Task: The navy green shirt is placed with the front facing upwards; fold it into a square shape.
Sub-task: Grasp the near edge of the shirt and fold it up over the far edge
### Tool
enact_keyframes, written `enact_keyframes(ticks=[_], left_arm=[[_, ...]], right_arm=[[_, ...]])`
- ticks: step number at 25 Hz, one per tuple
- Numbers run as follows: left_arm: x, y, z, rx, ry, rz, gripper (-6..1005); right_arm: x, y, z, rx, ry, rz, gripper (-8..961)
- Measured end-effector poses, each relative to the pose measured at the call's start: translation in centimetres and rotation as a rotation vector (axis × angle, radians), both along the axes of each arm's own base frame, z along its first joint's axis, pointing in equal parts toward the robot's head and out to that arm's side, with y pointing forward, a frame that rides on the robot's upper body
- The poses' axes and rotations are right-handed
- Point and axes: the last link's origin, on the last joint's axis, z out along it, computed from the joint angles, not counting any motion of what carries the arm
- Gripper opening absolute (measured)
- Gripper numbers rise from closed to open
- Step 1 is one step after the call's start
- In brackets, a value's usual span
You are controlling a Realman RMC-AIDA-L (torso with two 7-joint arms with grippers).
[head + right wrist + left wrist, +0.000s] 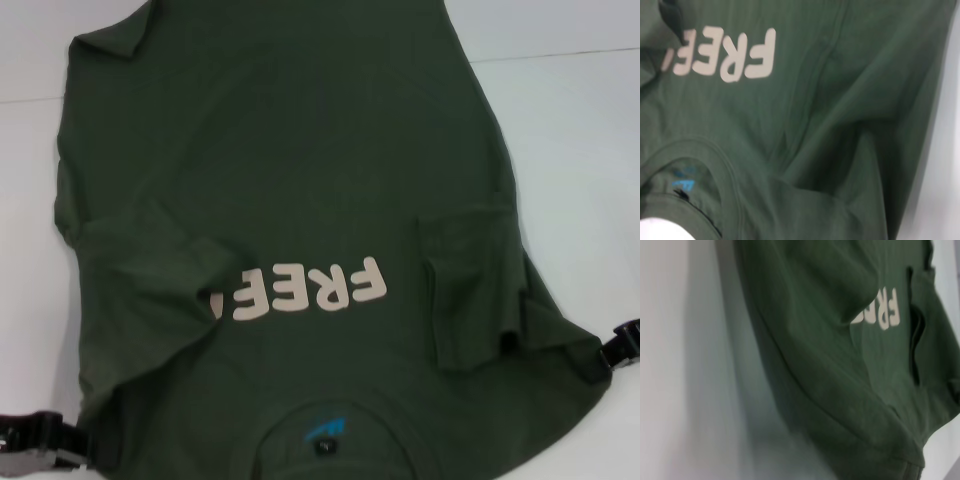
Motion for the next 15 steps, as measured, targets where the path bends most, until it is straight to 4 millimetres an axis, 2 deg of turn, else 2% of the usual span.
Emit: enact_keyframes(ticks=[8,15], left_arm=[[0.6,0.1,0.6,-0.035,0.038,-0.027,21],[2.1,2.6,2.6,0.006,0.053,-0.085,20]], right_arm=[[-0.4,-0.9,0.8,-0.013,-0.016,0.004,2],[-2.0,1.1,2.2,0.057,0.041,0.064,2]])
